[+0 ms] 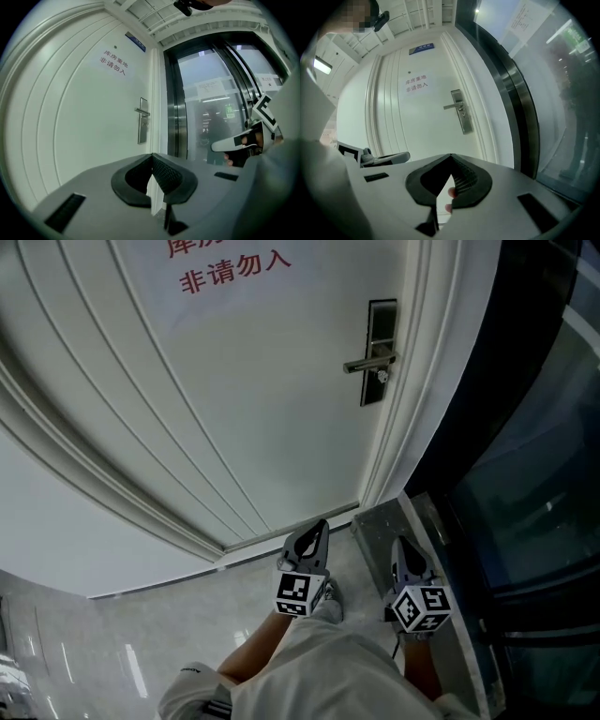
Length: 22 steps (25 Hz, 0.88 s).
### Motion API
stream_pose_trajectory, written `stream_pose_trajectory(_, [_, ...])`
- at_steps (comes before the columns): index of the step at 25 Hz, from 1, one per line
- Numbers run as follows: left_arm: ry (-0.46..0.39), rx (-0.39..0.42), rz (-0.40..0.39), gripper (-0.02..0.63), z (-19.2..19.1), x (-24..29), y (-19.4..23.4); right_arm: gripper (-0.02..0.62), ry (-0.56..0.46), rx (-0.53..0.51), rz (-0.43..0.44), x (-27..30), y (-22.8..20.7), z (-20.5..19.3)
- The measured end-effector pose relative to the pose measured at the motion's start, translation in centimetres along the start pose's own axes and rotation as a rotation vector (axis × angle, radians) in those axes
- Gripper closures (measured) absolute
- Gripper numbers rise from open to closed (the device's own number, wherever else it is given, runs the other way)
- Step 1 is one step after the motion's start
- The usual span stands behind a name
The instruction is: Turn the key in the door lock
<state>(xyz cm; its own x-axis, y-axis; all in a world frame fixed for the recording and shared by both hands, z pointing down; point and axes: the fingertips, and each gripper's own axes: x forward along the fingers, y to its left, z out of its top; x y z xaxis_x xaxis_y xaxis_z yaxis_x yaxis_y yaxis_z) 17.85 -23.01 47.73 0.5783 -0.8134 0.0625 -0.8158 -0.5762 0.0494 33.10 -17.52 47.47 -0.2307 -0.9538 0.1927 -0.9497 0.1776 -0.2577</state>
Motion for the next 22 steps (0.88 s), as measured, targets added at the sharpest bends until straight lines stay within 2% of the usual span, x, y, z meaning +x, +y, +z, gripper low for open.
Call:
stream_pose_trajectory(5, [0.031, 0.010, -0.042, 0.597, -0.2, 6.3, 0.3, 0.606, -0.004, 0.007, -0.013, 4.1, -2.7, 1.9])
stream_pose_trajectory(12, [0.008, 0.047, -0.092, 0.598, 1.6, 14.9, 1.4, 0.606, -0.008, 0.011, -0.052, 9.7, -6.9, 4.1])
stream_pose_trajectory(16, [0.006, 0.048, -0.086, 0.597, 2.0, 17.6, 2.8, 0.606, -0.019, 0.009, -0.066, 12.1, -8.1, 5.0])
stream_pose_trajectory(22, [0.013, 0.063, -0.073, 0.597, 2.2, 19.7, 4.1, 0.606, 0.006, -0.024, -0.037, 14.8, -8.7, 5.8])
